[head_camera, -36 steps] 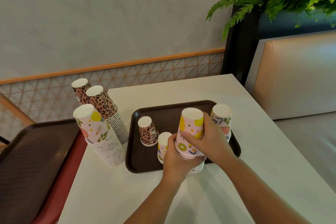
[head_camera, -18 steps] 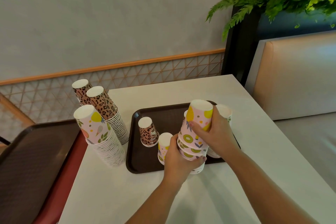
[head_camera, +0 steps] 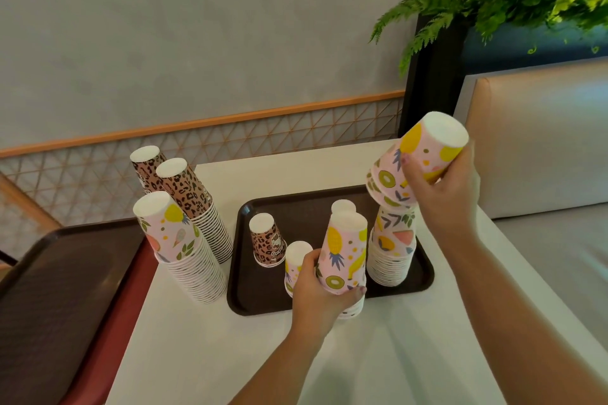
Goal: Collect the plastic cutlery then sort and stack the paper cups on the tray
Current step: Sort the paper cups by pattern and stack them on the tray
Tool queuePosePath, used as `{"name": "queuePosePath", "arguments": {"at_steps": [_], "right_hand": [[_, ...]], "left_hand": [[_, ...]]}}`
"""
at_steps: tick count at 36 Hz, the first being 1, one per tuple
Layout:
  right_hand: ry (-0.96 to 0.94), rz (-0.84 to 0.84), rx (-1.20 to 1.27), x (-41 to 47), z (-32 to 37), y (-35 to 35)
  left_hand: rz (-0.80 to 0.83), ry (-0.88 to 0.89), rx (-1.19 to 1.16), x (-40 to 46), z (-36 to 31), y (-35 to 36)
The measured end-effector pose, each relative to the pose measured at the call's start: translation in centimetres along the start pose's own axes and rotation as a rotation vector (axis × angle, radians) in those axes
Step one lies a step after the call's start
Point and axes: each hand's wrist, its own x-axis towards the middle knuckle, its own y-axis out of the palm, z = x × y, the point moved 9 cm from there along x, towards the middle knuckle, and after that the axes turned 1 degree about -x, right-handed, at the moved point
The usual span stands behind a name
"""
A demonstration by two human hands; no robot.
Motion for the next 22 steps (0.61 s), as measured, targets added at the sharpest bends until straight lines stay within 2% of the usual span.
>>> {"name": "queuePosePath", "arguments": {"at_steps": [13, 18, 22], "right_hand": [[0.174, 0.279, -0.206, -3.4, -7.4, 4.1], [-0.053, 0.163, -0.259, -3.6, -3.3, 2.9], [-0.130, 0.324, -0.119, -5.1, -0.5, 4.5]], "left_hand": [[0.010, 0.013, 0.000, -0.2, -1.4, 0.2], [-0.003, 0.012, 0.000, -0.2, -1.7, 0.2], [-0.014, 0.035, -0.043, -0.2, -2.0, 0.2]]}}
